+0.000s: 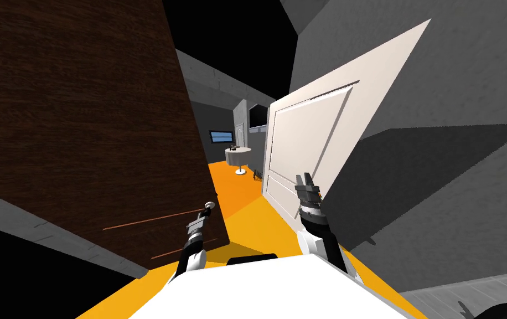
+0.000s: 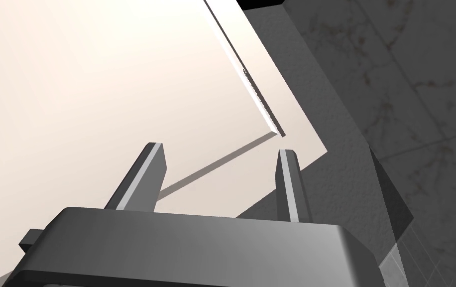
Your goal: Pull the door open
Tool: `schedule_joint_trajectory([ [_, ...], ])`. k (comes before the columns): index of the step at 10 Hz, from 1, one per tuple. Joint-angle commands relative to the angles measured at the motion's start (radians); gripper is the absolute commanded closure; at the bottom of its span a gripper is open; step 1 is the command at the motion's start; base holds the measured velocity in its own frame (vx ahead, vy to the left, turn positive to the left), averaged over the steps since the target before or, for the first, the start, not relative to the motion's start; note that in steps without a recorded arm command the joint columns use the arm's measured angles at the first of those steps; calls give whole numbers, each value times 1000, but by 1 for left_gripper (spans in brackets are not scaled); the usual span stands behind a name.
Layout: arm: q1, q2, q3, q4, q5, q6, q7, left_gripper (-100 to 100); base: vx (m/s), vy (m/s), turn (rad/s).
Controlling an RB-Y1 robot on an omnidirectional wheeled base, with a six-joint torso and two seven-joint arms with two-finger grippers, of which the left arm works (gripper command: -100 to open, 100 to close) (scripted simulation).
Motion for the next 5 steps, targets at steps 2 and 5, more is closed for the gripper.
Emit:
schedule_joint_trajectory([
  [2, -1, -15, -36, -23, -13, 26, 9, -100, -122, 36, -59],
  [5, -1, -14, -49, -25, -19, 32, 18, -100, -51, 19, -29],
])
